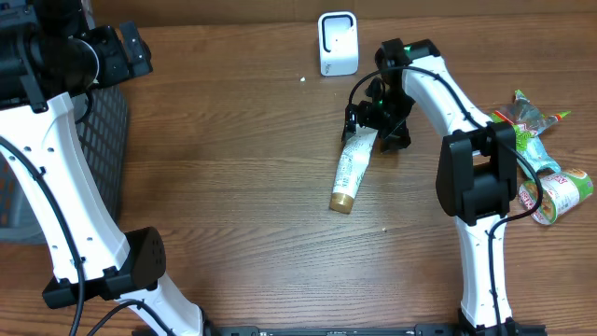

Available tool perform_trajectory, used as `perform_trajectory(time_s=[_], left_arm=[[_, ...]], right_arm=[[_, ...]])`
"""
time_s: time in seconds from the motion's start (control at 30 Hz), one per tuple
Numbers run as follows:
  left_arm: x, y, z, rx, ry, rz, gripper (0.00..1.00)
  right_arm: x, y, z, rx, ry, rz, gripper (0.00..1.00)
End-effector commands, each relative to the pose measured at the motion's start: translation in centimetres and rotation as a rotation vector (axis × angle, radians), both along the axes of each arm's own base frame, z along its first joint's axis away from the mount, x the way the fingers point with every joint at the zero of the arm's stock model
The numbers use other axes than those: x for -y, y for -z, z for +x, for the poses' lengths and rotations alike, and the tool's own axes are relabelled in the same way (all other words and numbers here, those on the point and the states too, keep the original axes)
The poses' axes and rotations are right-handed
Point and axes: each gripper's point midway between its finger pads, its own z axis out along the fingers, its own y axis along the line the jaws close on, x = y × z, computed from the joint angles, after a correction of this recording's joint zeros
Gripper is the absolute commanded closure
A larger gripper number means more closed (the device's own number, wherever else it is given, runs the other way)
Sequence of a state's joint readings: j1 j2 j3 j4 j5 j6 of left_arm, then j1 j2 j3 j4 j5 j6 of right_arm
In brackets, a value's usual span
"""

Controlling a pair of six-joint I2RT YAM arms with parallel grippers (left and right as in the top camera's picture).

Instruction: Scan the item barcode

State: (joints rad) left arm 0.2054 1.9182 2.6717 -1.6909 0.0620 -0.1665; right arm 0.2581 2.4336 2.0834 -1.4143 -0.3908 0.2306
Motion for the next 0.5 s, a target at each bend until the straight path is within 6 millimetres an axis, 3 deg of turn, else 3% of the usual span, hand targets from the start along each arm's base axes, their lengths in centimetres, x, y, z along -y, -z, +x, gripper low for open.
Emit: perform_trajectory(time_s=[0.0,0.13,0.23,0.47], left_arm=[[-0.3,0.0,0.0,0.001,-0.019,0.001,0.00],[-0.3,0.0,0.0,0.001,-0.019,0.001,0.00],[-0.3,0.0,0.0,0.001,-0.019,0.001,0.00],[-0.3,0.0,0.0,0.001,-0.019,0.001,0.00]], right_arm=[[-0.1,0.0,0.0,0.014,0.035,-0.062,0.00],[-0.8,0.9,-0.6,0.008,0.022,-0.071,0.02],[-0.9,1.4,-1.2,-0.009,0.016,-0.076,0.14],[-1.0,1.4,-0.8,0.010,0.016,-0.069,0.60]])
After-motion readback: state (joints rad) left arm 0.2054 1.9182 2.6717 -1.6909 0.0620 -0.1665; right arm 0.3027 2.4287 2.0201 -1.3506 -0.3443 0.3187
